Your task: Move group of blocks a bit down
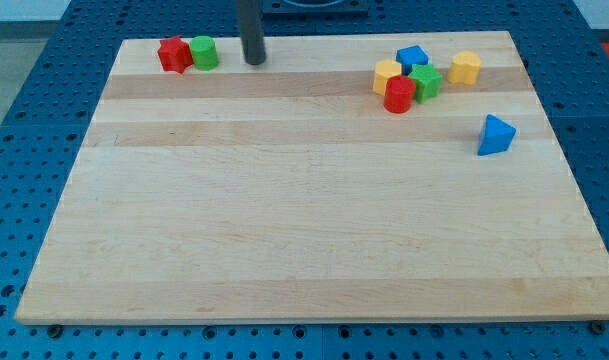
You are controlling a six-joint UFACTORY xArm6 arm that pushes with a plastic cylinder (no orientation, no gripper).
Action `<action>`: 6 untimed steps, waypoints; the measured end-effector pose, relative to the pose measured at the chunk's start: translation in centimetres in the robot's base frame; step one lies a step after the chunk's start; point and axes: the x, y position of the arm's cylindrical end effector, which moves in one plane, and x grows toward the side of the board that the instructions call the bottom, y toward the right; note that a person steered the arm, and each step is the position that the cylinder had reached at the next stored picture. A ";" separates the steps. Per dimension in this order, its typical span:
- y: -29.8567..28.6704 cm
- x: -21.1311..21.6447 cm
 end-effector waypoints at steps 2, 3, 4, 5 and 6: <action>11.5 0.0; 16.1 -0.6; 19.1 -1.9; 21.7 -1.8; 22.3 -0.3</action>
